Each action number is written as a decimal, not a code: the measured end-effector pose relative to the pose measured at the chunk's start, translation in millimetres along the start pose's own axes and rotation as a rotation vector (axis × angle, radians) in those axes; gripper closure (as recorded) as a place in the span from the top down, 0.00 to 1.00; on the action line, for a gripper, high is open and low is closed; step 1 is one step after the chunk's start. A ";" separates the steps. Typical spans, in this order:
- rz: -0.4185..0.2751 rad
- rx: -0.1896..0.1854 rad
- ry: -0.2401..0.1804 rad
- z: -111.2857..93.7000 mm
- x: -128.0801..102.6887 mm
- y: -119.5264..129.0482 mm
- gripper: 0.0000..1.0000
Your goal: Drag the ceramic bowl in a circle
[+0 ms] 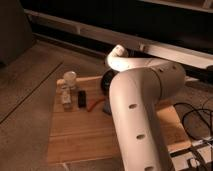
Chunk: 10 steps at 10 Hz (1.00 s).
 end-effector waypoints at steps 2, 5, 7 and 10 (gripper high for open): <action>-0.039 -0.013 0.000 7.9 -14.8 16.2 0.00; -0.030 -0.084 -0.003 8.3 -29.5 49.7 0.00; 0.007 -0.157 -0.004 -0.6 -31.9 80.3 0.00; 0.023 -0.210 0.001 -17.3 -25.6 114.0 0.00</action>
